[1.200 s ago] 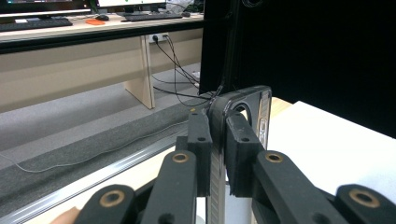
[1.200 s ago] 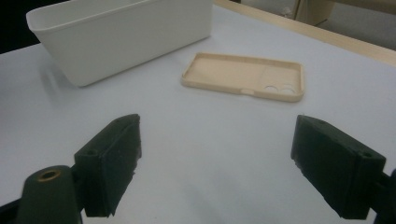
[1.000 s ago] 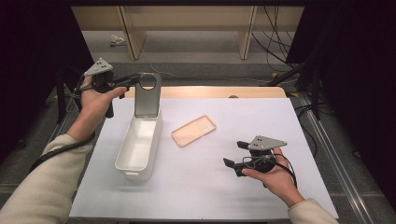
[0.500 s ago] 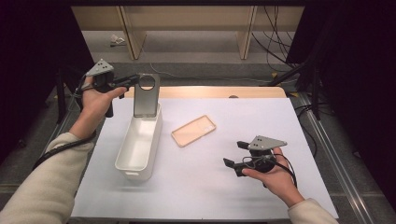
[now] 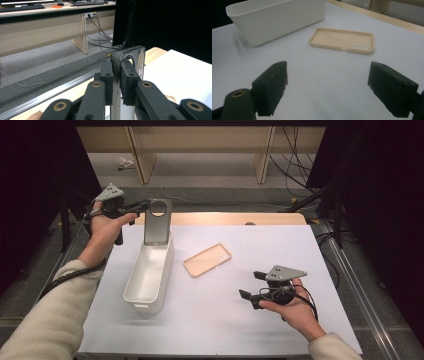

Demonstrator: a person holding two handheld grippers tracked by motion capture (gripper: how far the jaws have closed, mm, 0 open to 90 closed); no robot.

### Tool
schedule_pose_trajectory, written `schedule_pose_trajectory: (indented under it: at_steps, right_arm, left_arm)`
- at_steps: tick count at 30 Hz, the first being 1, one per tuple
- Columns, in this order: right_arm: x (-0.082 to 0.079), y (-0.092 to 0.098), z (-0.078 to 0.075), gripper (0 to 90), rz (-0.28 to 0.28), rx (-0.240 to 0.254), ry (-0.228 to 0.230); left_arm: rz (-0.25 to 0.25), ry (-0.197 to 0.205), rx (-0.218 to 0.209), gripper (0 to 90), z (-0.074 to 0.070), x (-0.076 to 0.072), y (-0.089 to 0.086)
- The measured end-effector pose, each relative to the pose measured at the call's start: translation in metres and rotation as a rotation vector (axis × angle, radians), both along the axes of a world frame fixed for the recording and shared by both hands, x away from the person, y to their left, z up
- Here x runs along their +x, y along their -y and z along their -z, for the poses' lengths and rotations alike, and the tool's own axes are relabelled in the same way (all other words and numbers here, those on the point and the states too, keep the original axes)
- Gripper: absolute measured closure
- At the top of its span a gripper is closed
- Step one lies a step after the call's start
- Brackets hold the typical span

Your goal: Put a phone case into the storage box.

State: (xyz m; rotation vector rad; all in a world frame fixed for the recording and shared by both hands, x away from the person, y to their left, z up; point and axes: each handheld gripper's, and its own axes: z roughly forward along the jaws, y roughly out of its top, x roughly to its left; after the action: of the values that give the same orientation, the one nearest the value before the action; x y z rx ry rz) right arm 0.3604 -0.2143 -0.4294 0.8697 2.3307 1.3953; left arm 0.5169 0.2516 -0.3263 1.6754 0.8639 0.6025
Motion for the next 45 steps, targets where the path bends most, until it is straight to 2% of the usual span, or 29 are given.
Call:
schedule_pose_trajectory:
  at_steps: [27, 45]
  right_arm:
    - [0.0, 0.0, 0.0, 17.4, -0.001, 0.002, 0.001]
    - [0.0, -0.001, 0.0, 17.7, -0.003, 0.005, -0.002]
  left_arm:
    - [-0.028, -0.055, 0.016, 81.5, 0.028, 0.012, -0.007]
    - [-0.019, -0.083, 0.029, 81.4, 0.041, 0.015, -0.005]
